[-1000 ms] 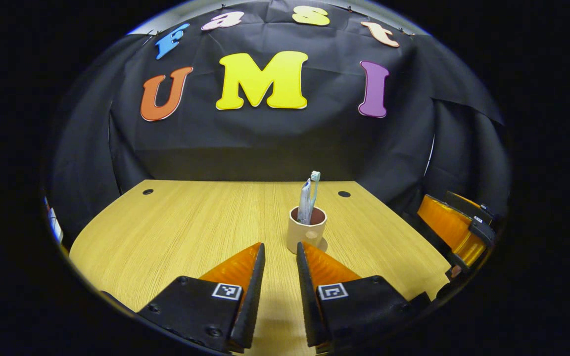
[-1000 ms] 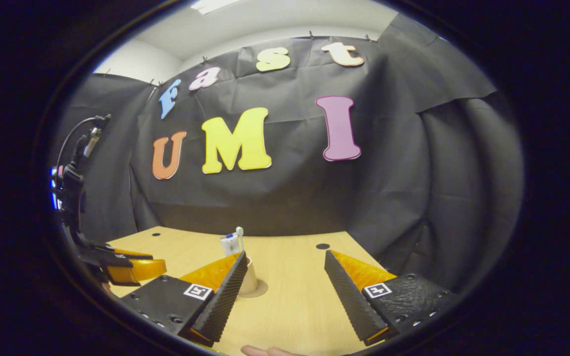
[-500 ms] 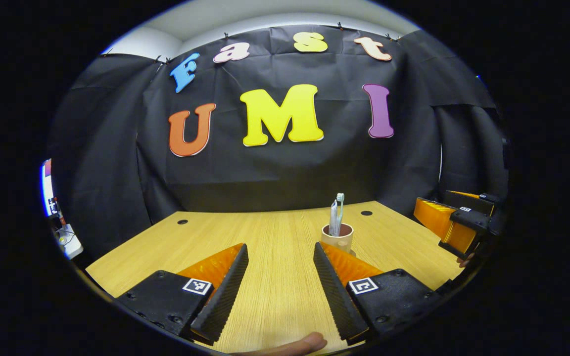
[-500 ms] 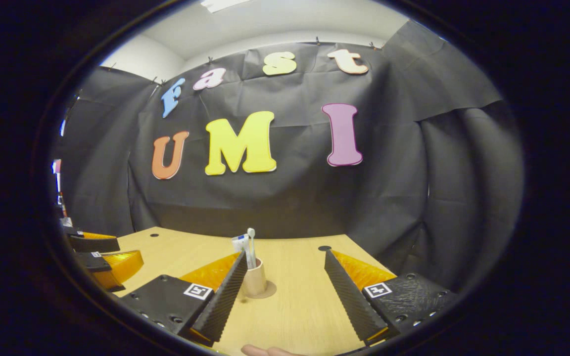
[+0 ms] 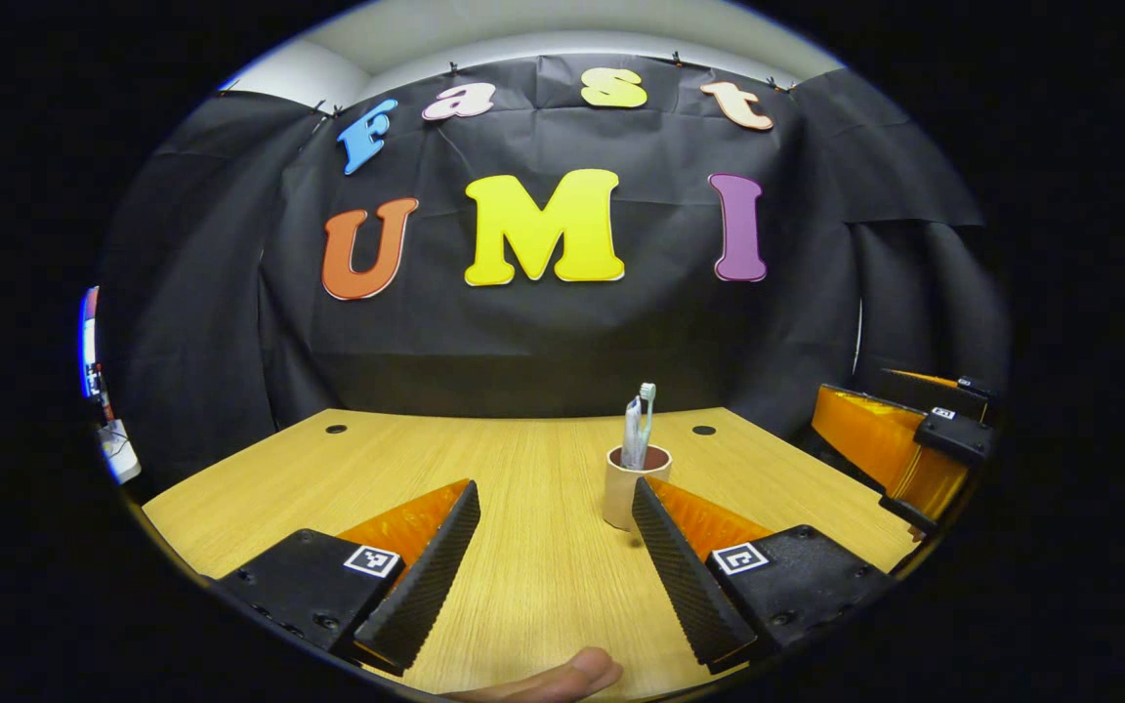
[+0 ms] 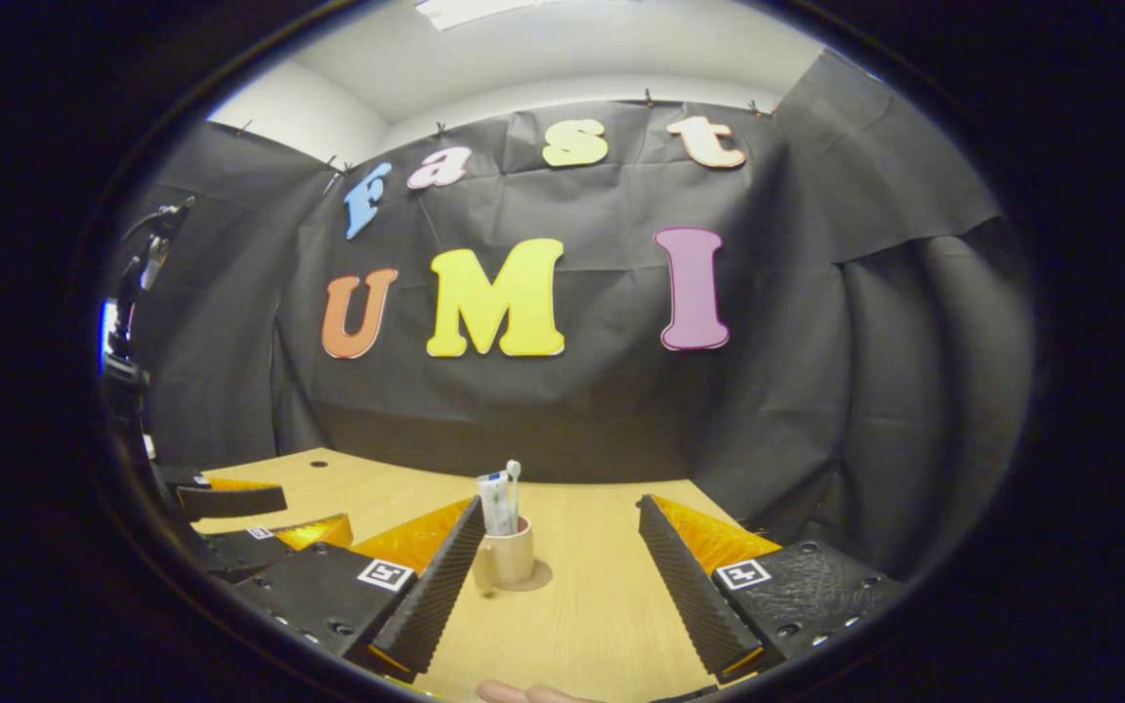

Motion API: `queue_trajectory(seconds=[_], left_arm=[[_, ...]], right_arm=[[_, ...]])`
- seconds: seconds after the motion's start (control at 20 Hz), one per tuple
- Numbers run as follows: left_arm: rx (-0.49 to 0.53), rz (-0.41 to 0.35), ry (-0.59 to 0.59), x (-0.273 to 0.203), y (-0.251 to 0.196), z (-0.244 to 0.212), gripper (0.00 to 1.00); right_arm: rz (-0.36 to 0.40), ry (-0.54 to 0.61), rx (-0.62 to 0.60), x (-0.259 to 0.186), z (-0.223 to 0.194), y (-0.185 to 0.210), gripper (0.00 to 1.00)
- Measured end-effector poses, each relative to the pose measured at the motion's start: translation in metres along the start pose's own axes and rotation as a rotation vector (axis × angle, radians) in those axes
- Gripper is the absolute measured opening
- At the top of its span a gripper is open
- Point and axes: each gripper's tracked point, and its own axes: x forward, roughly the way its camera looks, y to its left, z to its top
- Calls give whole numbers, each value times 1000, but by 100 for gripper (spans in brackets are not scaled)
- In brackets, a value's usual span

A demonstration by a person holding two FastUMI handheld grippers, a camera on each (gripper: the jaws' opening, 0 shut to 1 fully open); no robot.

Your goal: Put the toothbrush and toothpaste on the desktop into the cup, then pick up the cup and place it on the coaster on the desktop.

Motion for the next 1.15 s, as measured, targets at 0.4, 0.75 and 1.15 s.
queue_trajectory(seconds=[0.4, 0.75, 1.15], left_arm=[[-23, 25, 39, 4, 9, -9, 100], [-15, 19, -127, -10, 2, 31, 99], [7, 28, -129, -9, 4, 27, 99]], right_arm=[[23, 65, -14, 10, -23, 10, 96], [46, 26, -62, -2, -13, 25, 96], [54, 29, -45, -4, -14, 28, 95]])
